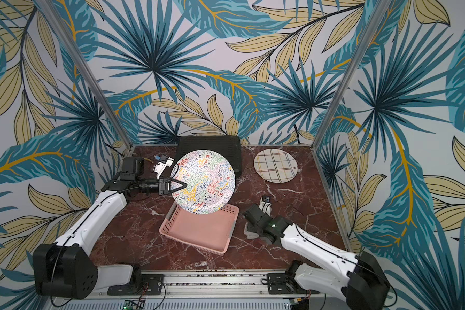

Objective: Wipe the wet plate dry
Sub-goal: Wipe the plate with towel.

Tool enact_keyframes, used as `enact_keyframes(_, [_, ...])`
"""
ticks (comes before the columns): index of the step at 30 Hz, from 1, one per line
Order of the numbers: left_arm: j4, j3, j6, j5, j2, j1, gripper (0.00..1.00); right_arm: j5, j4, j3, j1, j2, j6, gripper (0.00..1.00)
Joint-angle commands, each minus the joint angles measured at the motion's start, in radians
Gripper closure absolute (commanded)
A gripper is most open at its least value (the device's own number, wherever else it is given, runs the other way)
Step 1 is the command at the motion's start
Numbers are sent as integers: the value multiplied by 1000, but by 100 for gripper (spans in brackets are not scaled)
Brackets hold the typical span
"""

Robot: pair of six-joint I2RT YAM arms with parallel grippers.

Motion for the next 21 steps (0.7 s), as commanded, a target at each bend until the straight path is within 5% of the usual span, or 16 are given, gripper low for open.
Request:
enact_keyframes(1, [58,0,10,26,-27,3,100,27,146,55,-1,-110,-248,100])
enact_keyframes(7, [59,-4,21,30,-34,-1,100,-149,267,325,19,35,-428,100])
enact_keyframes(14, [24,10,51,29,-37,-12,100,-64,161,822,83,478,-437,100])
enact_keyframes(21, [-10,31,65,44,-45,-13,100,67,165,946,55,666,-325,100])
